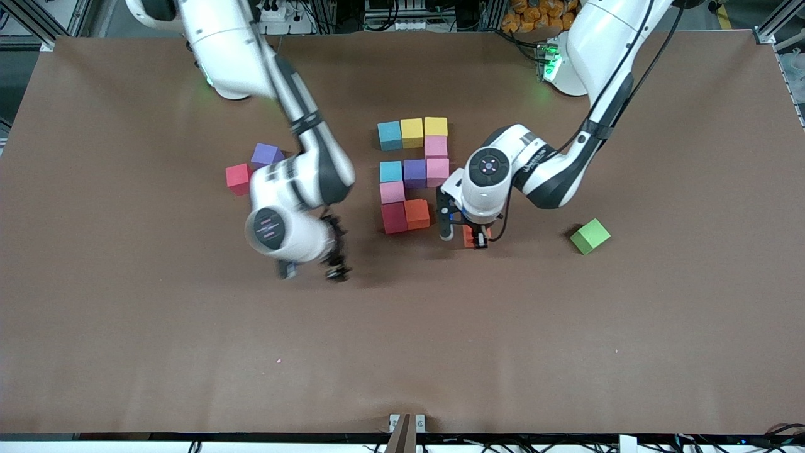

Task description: Form number 2 with 11 blocks

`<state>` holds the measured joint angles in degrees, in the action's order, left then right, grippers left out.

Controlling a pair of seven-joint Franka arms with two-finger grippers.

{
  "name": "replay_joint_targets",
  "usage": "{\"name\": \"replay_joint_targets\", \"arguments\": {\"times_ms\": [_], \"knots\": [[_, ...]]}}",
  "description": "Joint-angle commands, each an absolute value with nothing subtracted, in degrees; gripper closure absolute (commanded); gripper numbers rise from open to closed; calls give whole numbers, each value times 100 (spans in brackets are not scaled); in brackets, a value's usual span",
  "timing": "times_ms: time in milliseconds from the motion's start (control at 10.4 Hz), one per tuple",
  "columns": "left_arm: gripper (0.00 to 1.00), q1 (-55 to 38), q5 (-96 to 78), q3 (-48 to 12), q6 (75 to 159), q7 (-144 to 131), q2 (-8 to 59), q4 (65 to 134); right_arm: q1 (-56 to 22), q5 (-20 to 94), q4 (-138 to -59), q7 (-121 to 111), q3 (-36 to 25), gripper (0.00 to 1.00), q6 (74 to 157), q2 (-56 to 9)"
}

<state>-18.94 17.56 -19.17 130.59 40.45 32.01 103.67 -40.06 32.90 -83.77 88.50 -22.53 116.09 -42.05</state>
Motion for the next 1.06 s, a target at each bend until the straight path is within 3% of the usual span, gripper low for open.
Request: {"name": "replay_joint_targets", "arguments": {"times_ms": [0,289,482,675,964], "knots": [[55,-2056,1828,-1881,12955,3973,3322,10195,-3072,3243,-8411,7915,-2153,0,11505,-4078],[55,-2285,1828,-1881,12955,3667,3524,10187,-1980,3226,-8324,6692,-2153,0,11496,-4078],[56,-2495,1828,-1881,12955,3289,3594,10195,-1784,3077,-8402,5963,-2354,0,11077,-3851],[57,-2619,1828,-1872,12946,3085,3604,10230,-1976,2230,-9161,4578,-2443,0,10872,-3134],[57,-2646,1854,-1872,12946,3094,3709,10231,-2083,1310,-10333,2459,-2443,0,11424,-2278]]}}
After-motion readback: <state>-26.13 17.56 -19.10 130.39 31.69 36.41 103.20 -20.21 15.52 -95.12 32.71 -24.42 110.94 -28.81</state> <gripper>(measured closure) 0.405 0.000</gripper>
